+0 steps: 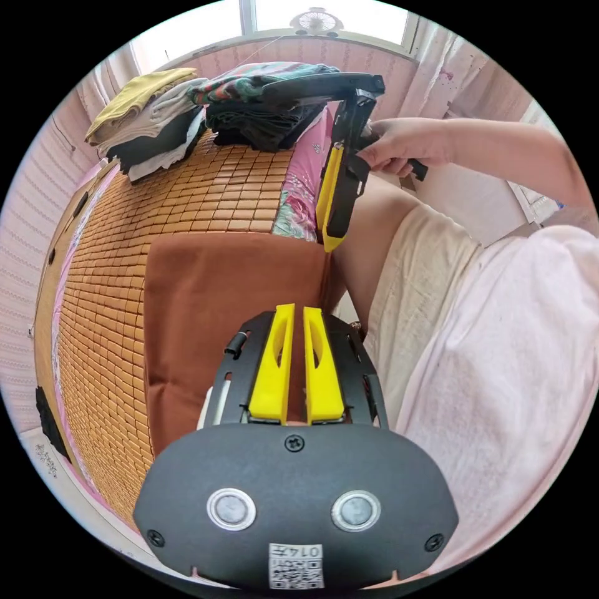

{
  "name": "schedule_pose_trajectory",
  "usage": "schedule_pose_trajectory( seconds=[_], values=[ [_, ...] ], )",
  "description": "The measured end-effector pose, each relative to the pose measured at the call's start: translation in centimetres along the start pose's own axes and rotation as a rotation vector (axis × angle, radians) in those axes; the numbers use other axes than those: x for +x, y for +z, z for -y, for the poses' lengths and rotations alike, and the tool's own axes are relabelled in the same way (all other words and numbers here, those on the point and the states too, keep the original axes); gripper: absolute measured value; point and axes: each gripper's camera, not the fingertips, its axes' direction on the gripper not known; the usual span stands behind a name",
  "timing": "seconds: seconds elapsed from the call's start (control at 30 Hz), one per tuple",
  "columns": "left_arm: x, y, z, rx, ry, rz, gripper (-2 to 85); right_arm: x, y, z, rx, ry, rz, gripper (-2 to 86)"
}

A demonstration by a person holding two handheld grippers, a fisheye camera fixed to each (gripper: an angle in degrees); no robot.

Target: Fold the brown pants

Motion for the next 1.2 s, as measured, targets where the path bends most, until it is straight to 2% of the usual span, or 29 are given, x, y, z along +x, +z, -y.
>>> schedule_pose_trajectory(
  seconds=[0.13, 0.33, 0.5, 0.6, 0.7, 0.77, 0.87, 0.93, 1.0, 1.07, 1.2],
  values=[
    [-2.4, -0.4, 0.5, -0.021, -0.05, 0.056, 2.0, 2.3, -1.4, -0.4, 0.083, 0.041, 0.142, 14.0],
    [-14.4, -2.1, 2.2, -0.005, -0.292, -0.038, 7.0, 3.8, -4.1, -1.5, 0.06, 0.021, 0.131, 9.1],
    [-22.5, -2.4, 5.3, 0.001, -0.476, -0.067, 7.9, 4.7, -6.5, -3.1, 0.079, 0.008, 0.136, 5.6],
    [-25.3, -1.3, 7.5, -0.042, -0.522, -0.07, 10.0, 5.4, -7.7, -3.7, 0.075, -0.004, 0.15, 4.8],
    [-27.5, 1.4, 9.1, -0.132, -0.605, -0.193, 13.4, 6.2, -8.8, -4.3, 0.07, -0.015, 0.185, 4.3],
    [-28.7, 3.5, 9.2, -0.214, -0.671, -0.303, 12.6, 6.8, -9.6, -4.8, 0.073, -0.017, 0.218, 3.9],
    [-29.7, 3.6, 9.0, -0.254, -0.677, -0.309, 8.8, 7.4, -10.8, -5.7, 0.09, -0.031, 0.27, 3.2],
    [-30.1, 1.6, 9.3, -0.222, -0.634, -0.287, 5.7, 7.7, -11.9, -6.6, 0.125, -0.058, 0.329, 2.9],
    [-30.1, -0.1, 9.7, -0.229, -0.6, -0.246, 5.2, 8.4, -14.4, -8.7, 0.258, -0.112, 0.448, 2.7],
    [-30.4, -2.7, 9.8, -0.164, -0.584, -0.238, 5.1, 8.9, -16.4, -10.6, 0.362, -0.129, 0.494, 2.7],
    [-31.8, -10.7, 9.2, 0.098, -0.63, -0.312, 5.0, 9.0, -22.4, -15.2, 0.59, -0.152, 0.495, 2.6]
  ],
)
